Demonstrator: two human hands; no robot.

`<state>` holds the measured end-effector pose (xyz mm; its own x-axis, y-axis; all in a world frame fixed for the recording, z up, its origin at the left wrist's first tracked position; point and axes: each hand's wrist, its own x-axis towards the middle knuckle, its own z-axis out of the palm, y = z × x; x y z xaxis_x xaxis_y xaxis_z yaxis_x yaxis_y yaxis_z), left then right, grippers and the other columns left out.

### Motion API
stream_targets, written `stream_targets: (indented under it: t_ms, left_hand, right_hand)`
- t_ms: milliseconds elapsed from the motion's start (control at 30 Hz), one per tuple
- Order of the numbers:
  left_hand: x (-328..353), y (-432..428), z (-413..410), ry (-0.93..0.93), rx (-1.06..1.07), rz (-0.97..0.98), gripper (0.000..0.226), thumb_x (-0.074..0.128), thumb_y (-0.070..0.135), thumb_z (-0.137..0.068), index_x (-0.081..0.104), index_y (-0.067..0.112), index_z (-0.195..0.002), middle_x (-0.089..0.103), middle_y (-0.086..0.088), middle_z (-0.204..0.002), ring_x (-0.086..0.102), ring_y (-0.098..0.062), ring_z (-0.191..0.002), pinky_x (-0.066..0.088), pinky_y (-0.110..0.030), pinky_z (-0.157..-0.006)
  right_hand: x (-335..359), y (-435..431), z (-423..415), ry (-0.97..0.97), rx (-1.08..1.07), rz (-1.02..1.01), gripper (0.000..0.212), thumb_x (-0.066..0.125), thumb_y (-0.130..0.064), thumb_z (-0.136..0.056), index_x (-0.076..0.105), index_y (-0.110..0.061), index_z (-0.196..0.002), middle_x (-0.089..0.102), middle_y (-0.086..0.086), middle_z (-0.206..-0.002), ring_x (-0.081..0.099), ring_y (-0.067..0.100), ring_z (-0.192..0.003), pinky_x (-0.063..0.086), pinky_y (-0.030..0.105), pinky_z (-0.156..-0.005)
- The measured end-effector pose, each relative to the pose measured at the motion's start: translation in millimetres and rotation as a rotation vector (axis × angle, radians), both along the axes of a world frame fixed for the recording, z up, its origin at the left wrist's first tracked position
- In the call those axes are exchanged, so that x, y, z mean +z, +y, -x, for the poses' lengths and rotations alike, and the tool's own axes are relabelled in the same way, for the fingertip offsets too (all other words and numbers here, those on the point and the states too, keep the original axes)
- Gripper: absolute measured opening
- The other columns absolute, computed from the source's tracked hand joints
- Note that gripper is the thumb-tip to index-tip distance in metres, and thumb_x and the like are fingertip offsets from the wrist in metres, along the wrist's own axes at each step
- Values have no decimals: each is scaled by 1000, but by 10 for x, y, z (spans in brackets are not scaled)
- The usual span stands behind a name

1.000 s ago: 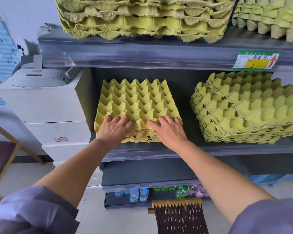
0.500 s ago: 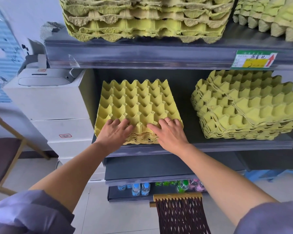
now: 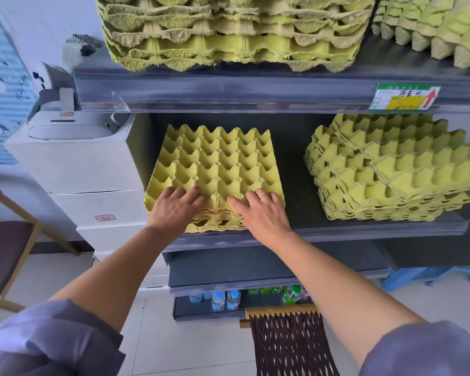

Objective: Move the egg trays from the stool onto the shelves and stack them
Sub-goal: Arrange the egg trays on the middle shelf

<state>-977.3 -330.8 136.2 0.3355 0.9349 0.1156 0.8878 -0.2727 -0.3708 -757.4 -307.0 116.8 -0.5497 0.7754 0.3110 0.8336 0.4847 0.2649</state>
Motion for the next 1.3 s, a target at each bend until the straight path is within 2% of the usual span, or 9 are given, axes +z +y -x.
stream_targets:
  t_ms: [367,467,567,633,733,833,933,1067,1300]
  left_hand:
    - [-5,57,-178,-46,9,8,60,58,24,-89,30,25,-141,37,2,-138,49,-23,-116,36,-32,-94]
    - [67,8,-115,-59,6,-44,62,70,26,-80,41,24,-135,47,3,-131,55,-21,-105,41,-31,-87]
    - [142,-3,-85,-42,-22,-108,68,87,24,-55,60,23,-117,61,2,-115,62,-21,-85,48,-32,-75]
    - [222,14,-83,-55,-54,-193,69,89,19,-48,64,24,-112,63,0,-110,62,-22,-81,49,-34,-78]
    - [380,1,-144,-45,14,-182,65,77,22,-71,50,35,-129,49,1,-133,53,-25,-111,35,-41,-105]
    - [416,16,-186,-49,117,-89,58,55,18,-90,34,40,-139,24,0,-151,30,-27,-134,19,-42,-114]
    - [341,-25,-213,-143,196,105,60,48,13,-92,30,39,-143,21,1,-152,27,-26,-137,26,-39,-111]
    - [244,-85,-237,-200,241,227,62,51,19,-91,25,36,-145,18,0,-153,27,-26,-137,30,-40,-108]
    - [352,-94,-452,-309,241,168,63,49,22,-87,25,35,-144,19,0,-154,23,-26,-139,21,-43,-113]
  right_hand:
    - [87,88,-110,-46,-53,25,87,87,-10,-49,43,-33,-122,58,4,-89,55,25,-85,43,36,-67]
    - [194,66,-97,-31,-32,-20,84,84,-9,-52,45,-33,-123,58,5,-88,54,25,-85,42,36,-67]
    - [323,-1,-113,-15,-34,-60,81,83,-11,-55,47,-33,-123,58,4,-88,54,25,-84,42,37,-68]
    - [410,-62,-128,-2,-35,-89,77,83,-14,-56,51,-32,-123,59,5,-86,55,25,-82,42,36,-66]
    - [514,-181,-109,-7,-60,-78,72,82,-23,-63,52,-31,-128,63,5,-90,58,25,-85,42,36,-68]
    - [477,-283,22,-16,-92,41,70,71,-24,-79,38,-29,-140,60,7,-111,56,27,-104,42,37,-81]
    - [314,-338,150,-68,-109,173,81,72,-22,-80,25,-27,-145,51,9,-127,48,29,-119,39,38,-90]
    - [230,-359,144,-89,-60,201,80,69,-27,-85,21,-26,-148,47,11,-131,46,31,-122,40,38,-92]
    - [552,-265,-128,75,-21,305,55,26,-52,-100,23,-27,-149,47,5,-141,42,27,-130,36,40,-101]
